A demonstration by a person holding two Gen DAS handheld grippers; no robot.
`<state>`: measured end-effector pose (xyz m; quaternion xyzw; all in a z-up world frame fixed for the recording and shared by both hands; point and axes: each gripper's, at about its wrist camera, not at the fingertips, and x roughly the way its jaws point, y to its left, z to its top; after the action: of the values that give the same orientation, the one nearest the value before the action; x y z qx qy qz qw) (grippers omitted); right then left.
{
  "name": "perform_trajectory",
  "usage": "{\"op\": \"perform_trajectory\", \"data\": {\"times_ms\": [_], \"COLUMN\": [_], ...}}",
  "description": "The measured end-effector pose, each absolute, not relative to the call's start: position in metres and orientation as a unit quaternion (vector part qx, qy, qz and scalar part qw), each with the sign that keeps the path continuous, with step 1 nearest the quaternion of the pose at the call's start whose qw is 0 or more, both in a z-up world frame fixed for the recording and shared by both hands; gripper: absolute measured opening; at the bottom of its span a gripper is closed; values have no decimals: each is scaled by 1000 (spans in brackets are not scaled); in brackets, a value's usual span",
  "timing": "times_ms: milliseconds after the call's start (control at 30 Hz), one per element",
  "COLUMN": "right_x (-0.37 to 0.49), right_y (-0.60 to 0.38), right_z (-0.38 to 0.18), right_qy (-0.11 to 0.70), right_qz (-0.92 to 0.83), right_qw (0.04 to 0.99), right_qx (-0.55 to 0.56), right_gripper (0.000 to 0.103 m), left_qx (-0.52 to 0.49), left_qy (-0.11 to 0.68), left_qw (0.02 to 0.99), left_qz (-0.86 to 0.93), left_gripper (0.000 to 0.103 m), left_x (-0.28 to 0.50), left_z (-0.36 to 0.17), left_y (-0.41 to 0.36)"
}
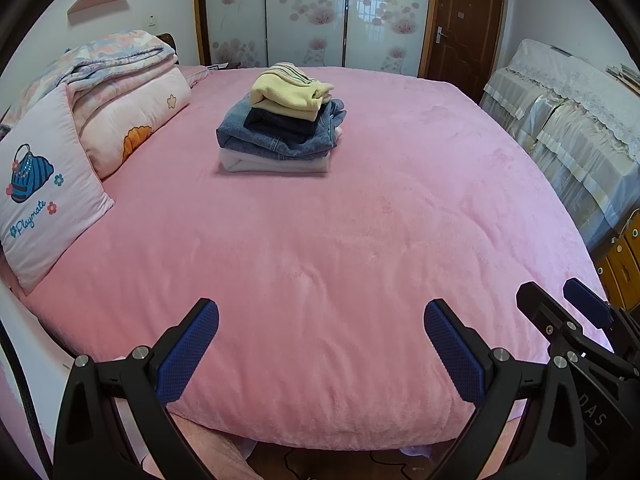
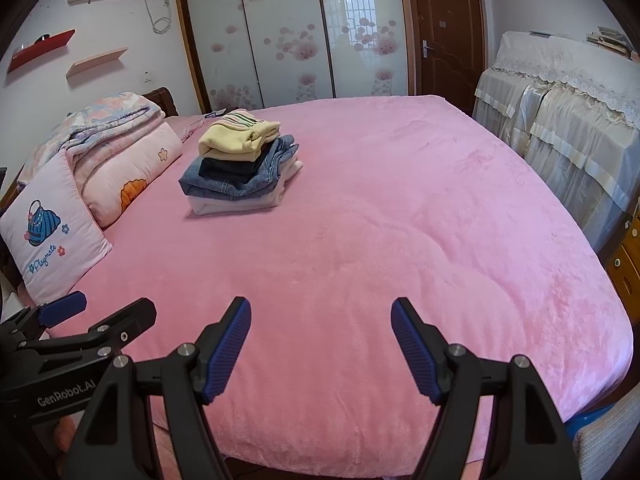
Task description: Fold large clothes
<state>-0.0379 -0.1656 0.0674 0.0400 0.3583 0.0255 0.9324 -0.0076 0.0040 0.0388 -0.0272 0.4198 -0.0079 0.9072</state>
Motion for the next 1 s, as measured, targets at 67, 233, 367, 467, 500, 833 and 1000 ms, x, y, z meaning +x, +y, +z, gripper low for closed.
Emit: {"op": "perform_trajectory", "data": {"times_ms": [67, 233, 367, 467, 500, 833, 1000], "right_x": [-38, -35, -34, -33, -33, -29, -27], "right_y": [-166, -168, -167, -167, -167, -167, -167], "right_z": [67, 66, 66, 65, 65, 59, 57], "right_qy": [359, 362, 364, 367, 367, 378, 382], "right_qz": [25, 22, 19, 18, 17, 12, 11], "right_qw": [932, 931, 930, 929, 929, 924, 923], "right_qx": [40, 40, 41, 42, 42, 45, 45], "right_gripper": [73, 73, 73, 73, 73, 73, 73], "left_qx": [-27, -26, -25, -24, -24, -20, -19], "left_qy": [421, 426, 429, 431, 433, 448, 451], "left_qw": [907, 904, 903, 902, 901, 894, 892], "left_qz": [-8, -9, -10, -12, -13, -17, -16], "left_gripper": [102, 102, 102, 102, 102, 102, 102], "left_x": [-8, -8, -7, -5, -5, 2, 4], "left_z": [38, 37, 36, 34, 34, 28, 26], "left_y": [4, 4, 3, 1, 1, -2, -4]}}
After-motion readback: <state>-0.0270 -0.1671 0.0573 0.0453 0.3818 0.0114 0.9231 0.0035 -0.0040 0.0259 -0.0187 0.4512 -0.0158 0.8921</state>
